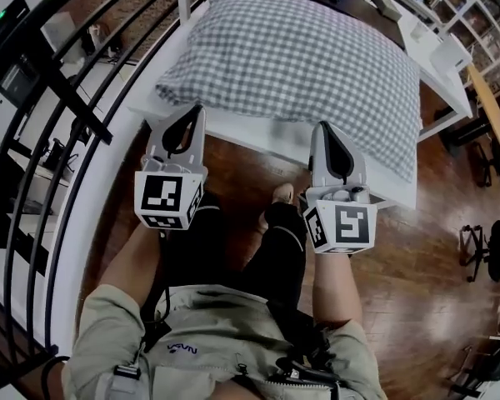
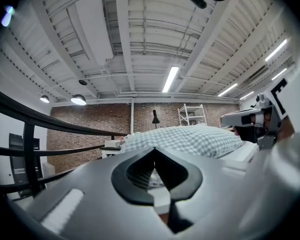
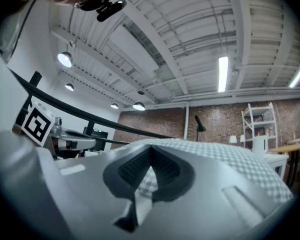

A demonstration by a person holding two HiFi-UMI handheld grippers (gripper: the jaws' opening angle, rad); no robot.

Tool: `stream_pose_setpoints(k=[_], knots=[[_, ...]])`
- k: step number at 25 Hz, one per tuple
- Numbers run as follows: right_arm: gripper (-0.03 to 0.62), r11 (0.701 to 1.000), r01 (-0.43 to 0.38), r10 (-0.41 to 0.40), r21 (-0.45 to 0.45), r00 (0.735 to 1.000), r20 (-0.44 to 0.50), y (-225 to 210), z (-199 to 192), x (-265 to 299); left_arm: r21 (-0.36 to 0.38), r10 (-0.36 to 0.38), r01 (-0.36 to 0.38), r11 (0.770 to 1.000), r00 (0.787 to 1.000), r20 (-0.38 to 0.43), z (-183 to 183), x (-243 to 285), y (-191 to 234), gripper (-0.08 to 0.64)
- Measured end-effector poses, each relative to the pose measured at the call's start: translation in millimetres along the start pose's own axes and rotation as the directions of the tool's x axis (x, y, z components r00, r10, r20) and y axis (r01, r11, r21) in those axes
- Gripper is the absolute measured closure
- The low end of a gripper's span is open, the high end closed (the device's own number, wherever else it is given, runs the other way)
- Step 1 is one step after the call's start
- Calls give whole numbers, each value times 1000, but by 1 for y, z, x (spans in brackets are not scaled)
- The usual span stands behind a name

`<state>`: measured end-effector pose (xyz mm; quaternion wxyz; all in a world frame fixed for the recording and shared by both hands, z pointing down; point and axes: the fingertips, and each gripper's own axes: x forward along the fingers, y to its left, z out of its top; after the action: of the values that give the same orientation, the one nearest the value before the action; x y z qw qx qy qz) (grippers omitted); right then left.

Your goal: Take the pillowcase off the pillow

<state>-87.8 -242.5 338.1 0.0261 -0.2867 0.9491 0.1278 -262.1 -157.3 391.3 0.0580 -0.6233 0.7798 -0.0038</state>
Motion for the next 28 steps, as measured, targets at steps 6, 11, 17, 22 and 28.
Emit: stream_pose_setpoints(k=[6,11,17,22,28], knots=[[589,998,-66,65,-5,997,-49,24,14,63,-2,12,-12,1000,999,-32,20,26,49,535],[461,973,-227,232,51,962,-146,78,-3,121,33,18,-15,999,994,-104,16,62,92,370],[424,961,-265,276,78,914,-297,125,-32,182,-17,31,-35,999,980,-196,-17,89,129,394],[423,958,-285,239,-23,844,-480,152,-77,207,-86,27,-48,995,973,-228,-33,87,139,420],[580,950,-306,245,-61,851,-464,139,-70,177,-74,27,-45,996,973,-230,-28,79,137,468]])
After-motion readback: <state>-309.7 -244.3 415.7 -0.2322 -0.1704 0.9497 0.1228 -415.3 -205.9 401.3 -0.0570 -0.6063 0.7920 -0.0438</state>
